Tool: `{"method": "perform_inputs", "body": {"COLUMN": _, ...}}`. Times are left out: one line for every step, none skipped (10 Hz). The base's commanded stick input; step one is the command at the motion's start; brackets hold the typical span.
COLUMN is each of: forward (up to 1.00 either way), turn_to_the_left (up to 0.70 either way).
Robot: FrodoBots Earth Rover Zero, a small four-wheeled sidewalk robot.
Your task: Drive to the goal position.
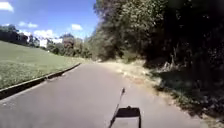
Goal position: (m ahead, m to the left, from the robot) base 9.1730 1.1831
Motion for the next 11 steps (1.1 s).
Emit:
{"method": "perform_inputs", "body": {"forward": 1.0, "turn_to_the_left": 0.0}}
{"method": "perform_inputs", "body": {"forward": 1.0, "turn_to_the_left": 0.0}}
{"method": "perform_inputs", "body": {"forward": 1.0, "turn_to_the_left": 0.0}}
{"method": "perform_inputs", "body": {"forward": 1.0, "turn_to_the_left": 0.0}}
{"method": "perform_inputs", "body": {"forward": 1.0, "turn_to_the_left": 0.0}}
{"method": "perform_inputs", "body": {"forward": 1.0, "turn_to_the_left": 0.0}}
{"method": "perform_inputs", "body": {"forward": 1.0, "turn_to_the_left": 0.0}}
{"method": "perform_inputs", "body": {"forward": 1.0, "turn_to_the_left": 0.0}}
{"method": "perform_inputs", "body": {"forward": 1.0, "turn_to_the_left": 0.0}}
{"method": "perform_inputs", "body": {"forward": 1.0, "turn_to_the_left": 0.0}}
{"method": "perform_inputs", "body": {"forward": 1.0, "turn_to_the_left": 0.0}}
